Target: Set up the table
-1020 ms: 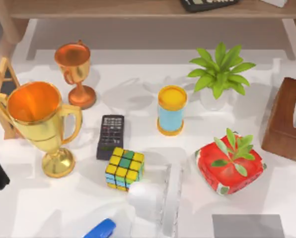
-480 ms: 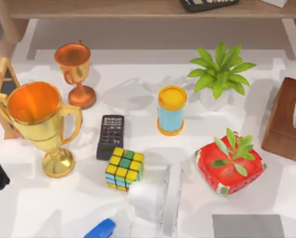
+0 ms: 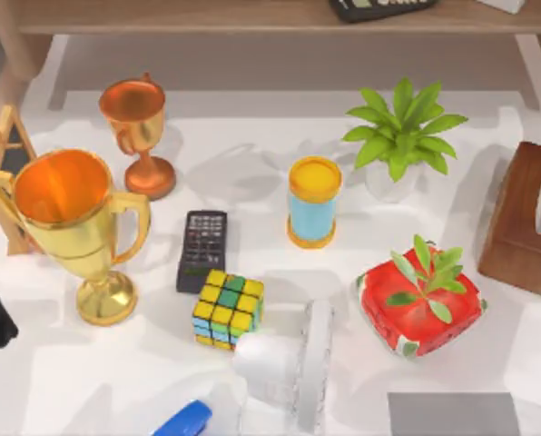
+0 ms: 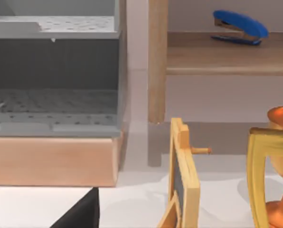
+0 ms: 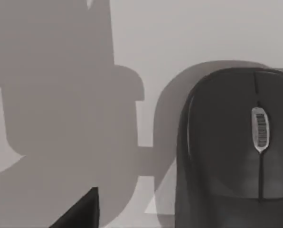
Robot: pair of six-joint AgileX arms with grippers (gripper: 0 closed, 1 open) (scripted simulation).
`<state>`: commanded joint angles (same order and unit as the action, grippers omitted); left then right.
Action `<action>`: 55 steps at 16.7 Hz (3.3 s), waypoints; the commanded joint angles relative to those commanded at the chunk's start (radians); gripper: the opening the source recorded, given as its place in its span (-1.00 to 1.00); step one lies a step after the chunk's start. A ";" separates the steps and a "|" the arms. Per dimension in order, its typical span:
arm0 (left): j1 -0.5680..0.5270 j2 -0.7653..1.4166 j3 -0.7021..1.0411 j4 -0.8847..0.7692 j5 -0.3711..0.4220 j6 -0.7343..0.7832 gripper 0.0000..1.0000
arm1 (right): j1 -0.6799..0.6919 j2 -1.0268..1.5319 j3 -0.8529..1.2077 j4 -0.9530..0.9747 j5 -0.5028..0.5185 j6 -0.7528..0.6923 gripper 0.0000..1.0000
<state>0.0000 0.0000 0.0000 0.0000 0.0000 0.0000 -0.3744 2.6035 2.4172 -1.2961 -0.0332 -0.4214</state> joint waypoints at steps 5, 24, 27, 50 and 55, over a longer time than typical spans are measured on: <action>0.000 0.000 0.000 0.000 0.000 0.000 1.00 | 0.002 0.011 -0.020 0.033 0.000 0.003 1.00; 0.000 0.000 0.000 0.000 0.000 0.000 1.00 | 0.002 0.011 -0.020 0.033 0.000 0.003 -1.00; 0.000 0.000 0.000 0.000 0.000 0.000 1.00 | 0.002 0.011 -0.020 0.033 0.000 0.003 -1.00; 0.000 0.000 0.000 0.000 0.000 0.000 1.00 | 0.194 -0.927 -0.825 0.319 -0.053 0.602 -1.00; 0.000 0.000 0.000 0.000 0.000 0.000 1.00 | 0.517 -1.163 -1.194 0.308 -0.009 0.858 -1.00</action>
<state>0.0000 0.0000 0.0000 0.0000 0.0000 0.0000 0.1425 1.4410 1.2231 -0.9879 -0.0418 0.4363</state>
